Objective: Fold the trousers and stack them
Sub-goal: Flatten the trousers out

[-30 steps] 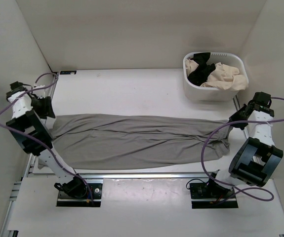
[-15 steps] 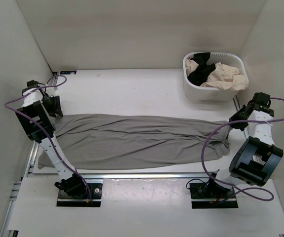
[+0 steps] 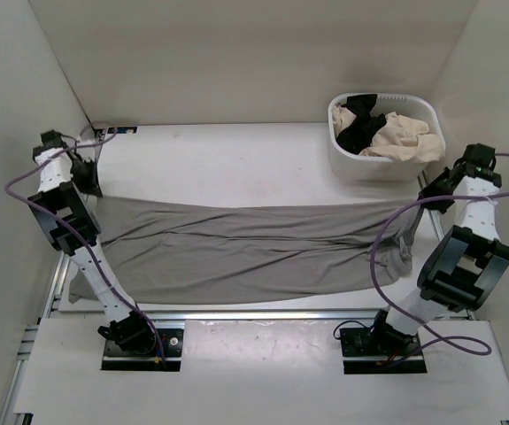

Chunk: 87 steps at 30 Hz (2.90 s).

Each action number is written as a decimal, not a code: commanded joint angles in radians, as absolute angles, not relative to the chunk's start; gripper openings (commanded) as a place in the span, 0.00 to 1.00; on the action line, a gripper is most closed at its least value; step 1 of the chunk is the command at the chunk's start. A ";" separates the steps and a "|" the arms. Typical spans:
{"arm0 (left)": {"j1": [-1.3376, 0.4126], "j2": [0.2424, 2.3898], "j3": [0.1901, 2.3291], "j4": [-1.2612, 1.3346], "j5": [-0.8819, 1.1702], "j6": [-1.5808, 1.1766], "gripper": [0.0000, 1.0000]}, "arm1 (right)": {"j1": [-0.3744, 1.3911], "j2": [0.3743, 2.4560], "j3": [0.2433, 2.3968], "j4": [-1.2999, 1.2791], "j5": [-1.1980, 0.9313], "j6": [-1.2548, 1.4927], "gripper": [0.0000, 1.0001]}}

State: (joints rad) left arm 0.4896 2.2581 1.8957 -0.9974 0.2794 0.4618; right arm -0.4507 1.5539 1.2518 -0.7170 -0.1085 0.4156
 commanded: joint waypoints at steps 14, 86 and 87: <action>0.443 1.934 1.946 -0.874 0.282 0.449 0.14 | -0.486 1.551 1.375 -0.698 -0.245 0.373 0.00; 0.489 1.697 0.940 -0.778 -0.095 0.532 0.82 | -0.457 1.781 1.074 -0.653 0.138 0.632 0.04; 0.498 1.707 0.940 -0.778 -0.095 0.532 0.83 | -0.457 1.751 1.060 -0.688 0.152 0.632 0.00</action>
